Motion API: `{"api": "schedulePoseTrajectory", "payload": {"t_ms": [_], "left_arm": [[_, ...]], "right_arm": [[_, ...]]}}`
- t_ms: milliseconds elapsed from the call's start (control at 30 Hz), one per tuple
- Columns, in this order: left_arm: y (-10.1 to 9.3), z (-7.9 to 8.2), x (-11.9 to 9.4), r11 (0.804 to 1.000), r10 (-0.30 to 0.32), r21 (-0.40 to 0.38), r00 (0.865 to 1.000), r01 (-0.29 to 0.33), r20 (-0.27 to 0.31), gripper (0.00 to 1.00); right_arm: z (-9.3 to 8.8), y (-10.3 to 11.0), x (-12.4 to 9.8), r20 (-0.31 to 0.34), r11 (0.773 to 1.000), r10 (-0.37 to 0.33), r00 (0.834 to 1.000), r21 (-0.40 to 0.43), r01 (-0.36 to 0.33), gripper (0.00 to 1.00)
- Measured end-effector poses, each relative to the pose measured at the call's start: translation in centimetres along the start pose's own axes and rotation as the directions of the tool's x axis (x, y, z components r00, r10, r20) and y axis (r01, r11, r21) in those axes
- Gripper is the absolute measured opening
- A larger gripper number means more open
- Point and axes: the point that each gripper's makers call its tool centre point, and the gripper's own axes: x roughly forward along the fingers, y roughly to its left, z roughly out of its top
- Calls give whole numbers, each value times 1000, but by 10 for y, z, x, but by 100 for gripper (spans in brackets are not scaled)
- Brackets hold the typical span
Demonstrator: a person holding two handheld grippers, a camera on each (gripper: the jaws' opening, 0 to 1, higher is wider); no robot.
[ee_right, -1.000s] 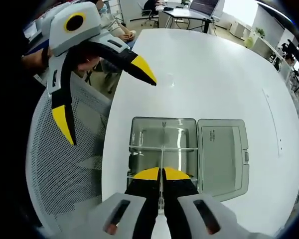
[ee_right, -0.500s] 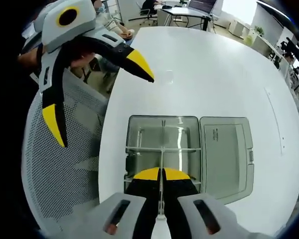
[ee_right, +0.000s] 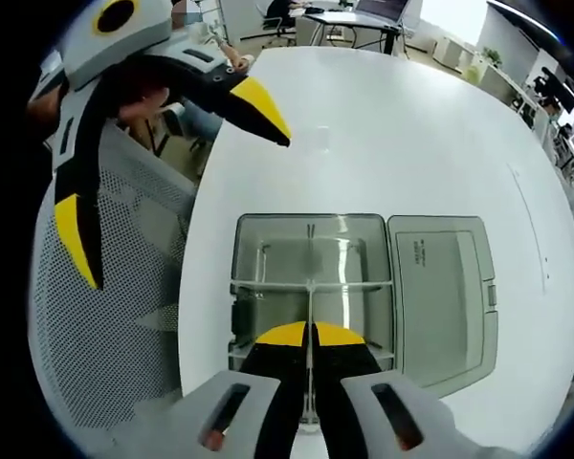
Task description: Insert the divider into the dual guide fixture by aligning both edges with the guide slots and pushing it downward to the bottom, including one-sided entry, uneven engagement, binding, and posture correction.
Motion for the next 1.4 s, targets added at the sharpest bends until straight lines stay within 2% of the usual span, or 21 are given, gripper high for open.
{"api": "schedulePoseTrajectory", "payload": {"t_ms": [500,800,1100,1167,1300,1400], "left_arm": [[-2,2,6,1000,-7,10,1000,7,-14,80],[-3,0,8,1000,-10,0,1000,10,-16,79],[5,3,3,1000,14,4,1000,-14,-16,79],[7,0,1,1000,24,10,999,-23,-29,79],[13,-4,-2,999,44,1,998,-44,-41,78],[24,-8,-3,997,79,-17,995,-80,-53,78]], "right_arm": [[-1,1,7,11,1000,-12,1000,12,12,0],[-1,1,9,16,1000,-23,1000,-8,23,0],[-6,2,14,6,999,-43,999,15,43,0],[-8,4,15,7,999,-45,999,15,45,5],[-3,7,11,60,997,-59,996,63,55,9],[-3,8,7,93,993,-78,993,97,69,11]]}}
